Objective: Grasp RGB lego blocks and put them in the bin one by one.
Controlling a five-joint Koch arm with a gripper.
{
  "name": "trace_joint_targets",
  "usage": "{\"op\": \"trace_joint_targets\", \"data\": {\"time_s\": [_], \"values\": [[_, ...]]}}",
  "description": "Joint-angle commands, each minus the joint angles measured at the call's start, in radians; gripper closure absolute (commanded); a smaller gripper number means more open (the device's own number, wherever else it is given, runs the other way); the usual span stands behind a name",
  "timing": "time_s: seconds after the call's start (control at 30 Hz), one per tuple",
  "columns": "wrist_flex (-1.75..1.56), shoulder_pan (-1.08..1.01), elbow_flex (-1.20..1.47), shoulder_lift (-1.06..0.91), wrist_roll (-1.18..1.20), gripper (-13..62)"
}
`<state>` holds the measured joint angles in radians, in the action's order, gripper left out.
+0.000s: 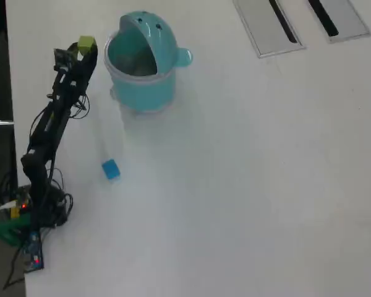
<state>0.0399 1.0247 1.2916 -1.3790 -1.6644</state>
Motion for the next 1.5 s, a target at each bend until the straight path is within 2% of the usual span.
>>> {"op": "trace_joint_targets", "data": {"time_s": [0.0, 0.4, 0.43, 0.47, 0.7, 1.13, 1.47], "values": [[-0.092, -0.035, -0.114, -0.008, -0.002, 48.7], [-0.149, -0.179, -0.253, 0.121, -0.006, 48.3], [-0.143, -0.204, -0.304, 0.172, -0.041, 31.6], [-0.146, -0.206, -0.301, 0.178, -0.054, 27.2], [-0.133, -0.242, -0.278, 0.163, -0.055, 15.7], [0.031, -0.232, 0.221, -0.19, -0.051, 15.3], [0.181, -0.282, 0.505, -0.42, -0.051, 16.4]]}}
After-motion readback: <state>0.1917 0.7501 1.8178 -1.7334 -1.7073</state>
